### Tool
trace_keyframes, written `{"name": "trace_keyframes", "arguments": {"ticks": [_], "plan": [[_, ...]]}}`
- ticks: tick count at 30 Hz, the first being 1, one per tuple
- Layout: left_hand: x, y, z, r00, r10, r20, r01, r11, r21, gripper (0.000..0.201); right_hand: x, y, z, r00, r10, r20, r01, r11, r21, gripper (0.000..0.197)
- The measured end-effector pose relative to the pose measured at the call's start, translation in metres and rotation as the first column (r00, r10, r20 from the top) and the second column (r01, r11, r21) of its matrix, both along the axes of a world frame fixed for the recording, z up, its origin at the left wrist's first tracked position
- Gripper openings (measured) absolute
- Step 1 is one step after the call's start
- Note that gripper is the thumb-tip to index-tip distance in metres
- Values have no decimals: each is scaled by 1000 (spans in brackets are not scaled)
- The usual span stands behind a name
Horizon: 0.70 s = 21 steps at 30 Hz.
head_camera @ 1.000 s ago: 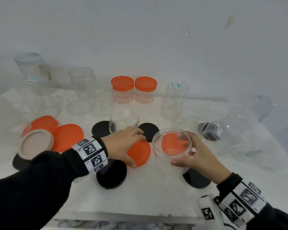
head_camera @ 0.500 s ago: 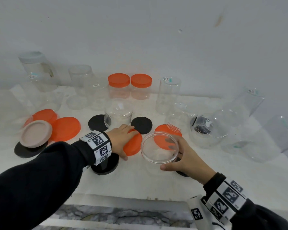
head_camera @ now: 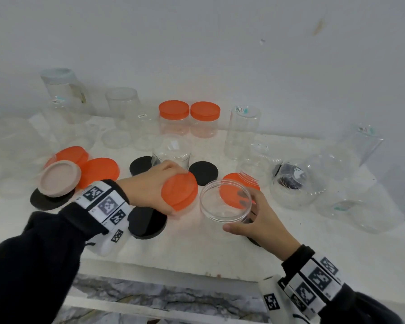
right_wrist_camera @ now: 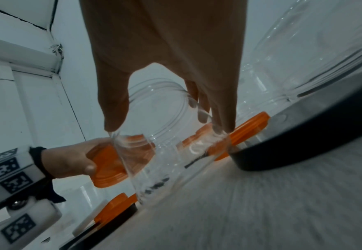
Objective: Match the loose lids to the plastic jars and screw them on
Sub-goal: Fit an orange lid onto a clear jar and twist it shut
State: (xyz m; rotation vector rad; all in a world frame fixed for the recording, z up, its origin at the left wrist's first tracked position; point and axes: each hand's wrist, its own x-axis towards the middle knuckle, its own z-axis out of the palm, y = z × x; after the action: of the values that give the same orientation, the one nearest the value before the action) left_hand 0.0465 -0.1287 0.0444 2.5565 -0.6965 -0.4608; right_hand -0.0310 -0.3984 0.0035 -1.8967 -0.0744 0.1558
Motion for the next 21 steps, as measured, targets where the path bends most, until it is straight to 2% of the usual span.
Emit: {"name": "trace_keyframes", "arguments": {"ticks": [5, 11, 21], "plan": [[-18, 11, 12, 993, 101, 56, -88, 977, -192, 107, 6, 13, 3, 997, 66, -29, -67, 997, -38, 87], [-35, -6, 5, 986, 74, 148, -31, 961, -274, 97, 15, 31, 2, 994, 107, -29, -108, 994, -28, 91], [-35, -44, -9, 960, 13, 278, 22, 992, -123, 105, 14, 39, 8, 989, 146, -11, -145, 989, 24, 83]]}}
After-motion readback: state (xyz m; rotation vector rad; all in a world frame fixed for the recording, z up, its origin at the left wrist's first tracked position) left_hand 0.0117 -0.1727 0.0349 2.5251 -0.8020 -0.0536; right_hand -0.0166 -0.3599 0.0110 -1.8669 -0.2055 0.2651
